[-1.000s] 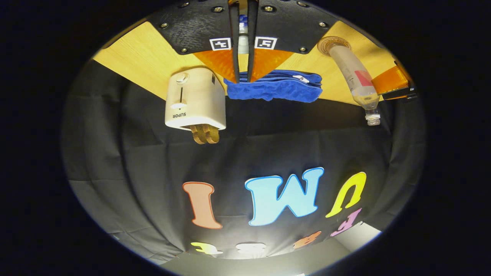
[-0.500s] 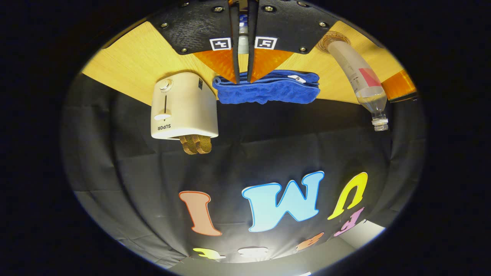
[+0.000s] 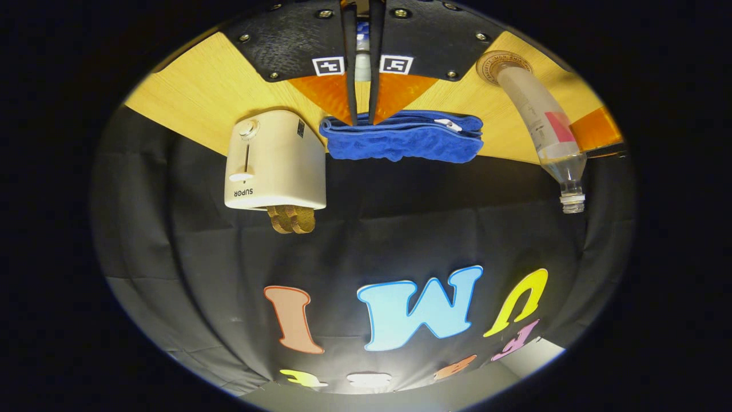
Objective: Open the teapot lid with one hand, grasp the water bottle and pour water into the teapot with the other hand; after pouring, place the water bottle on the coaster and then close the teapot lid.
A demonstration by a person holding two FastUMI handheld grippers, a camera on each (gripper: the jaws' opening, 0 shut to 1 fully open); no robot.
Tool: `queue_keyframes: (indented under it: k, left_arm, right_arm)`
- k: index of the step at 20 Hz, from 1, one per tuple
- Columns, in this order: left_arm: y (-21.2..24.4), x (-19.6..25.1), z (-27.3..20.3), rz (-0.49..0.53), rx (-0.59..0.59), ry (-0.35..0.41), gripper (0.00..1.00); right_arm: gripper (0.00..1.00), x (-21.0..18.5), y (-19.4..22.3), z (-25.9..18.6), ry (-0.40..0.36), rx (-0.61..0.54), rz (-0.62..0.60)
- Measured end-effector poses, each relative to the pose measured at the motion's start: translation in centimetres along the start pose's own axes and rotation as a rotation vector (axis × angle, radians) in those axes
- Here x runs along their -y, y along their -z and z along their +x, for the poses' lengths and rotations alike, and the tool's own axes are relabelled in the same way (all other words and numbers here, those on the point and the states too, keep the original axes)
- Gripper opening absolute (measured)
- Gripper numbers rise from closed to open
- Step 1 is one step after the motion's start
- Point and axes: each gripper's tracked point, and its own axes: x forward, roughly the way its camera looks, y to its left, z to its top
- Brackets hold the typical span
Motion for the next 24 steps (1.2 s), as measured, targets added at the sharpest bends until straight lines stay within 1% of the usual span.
queue_keyframes:
  k: [7, 9, 13, 14, 16, 17, 18, 19, 20, 21, 22, 24]
  left_arm:
    - [0.4, -0.1, 0.2, -0.003, -0.01, -0.002, 1.0]
    - [0.6, -0.1, 0.3, -0.001, -0.015, -0.003, 1.0]
    - [0.9, -0.1, 0.3, -0.003, -0.022, 0.001, 1.0]
    - [1.0, -0.1, 0.4, -0.002, -0.024, -0.001, 1.0]
    - [1.1, -0.2, 0.5, -0.001, -0.027, -0.002, 1.0]
    - [1.1, -0.1, 0.4, -0.003, -0.027, 0.001, 1.0]
    - [1.0, 0.0, 0.4, -0.001, -0.027, 0.001, 1.0]
    - [1.0, -0.1, 0.4, 0.003, -0.028, -0.001, 1.0]
    - [0.9, -0.2, 0.4, 0.003, -0.025, -0.002, 1.0]
    - [0.6, -0.2, 0.4, 0.004, -0.022, -0.001, 1.0]
    - [0.6, -0.2, 0.3, 0.009, -0.017, -0.005, 1.0]
    - [-0.4, -0.2, -0.1, 0.017, 0.003, -0.006, 1.0]
  right_arm:
    - [0.08, 0.1, 0.5, -0.6, -0.008, 0.0, 0.028]
    - [0.1, 0.1, 0.7, -0.7, 0.003, -0.007, 0.013]
    - [0.18, -0.2, 0.7, -1.1, 0.017, -0.006, -0.033]
    - [0.19, -0.3, 0.5, -1.3, 0.014, -0.005, -0.039]
    - [0.28, -0.2, 0.7, -1.4, 0.02, -0.001, -0.042]
    - [0.29, -0.4, 0.7, -1.5, 0.018, -0.002, -0.038]
    - [0.43, -0.2, 0.7, -1.7, 0.025, -0.004, -0.034]
    - [0.44, -0.5, 0.8, -1.7, 0.012, -0.007, -0.025]
    - [0.6, -0.6, 0.8, -2.0, 0.014, -0.009, -0.019]
    - [0.64, -0.7, 0.5, -2.3, 0.011, -0.005, -0.014]
    - [0.75, -0.9, -0.1, -2.8, 0.014, 0.004, -0.017]
    - [0.82, -1.3, -1.3, -4.1, 0.019, 0.034, -0.035]
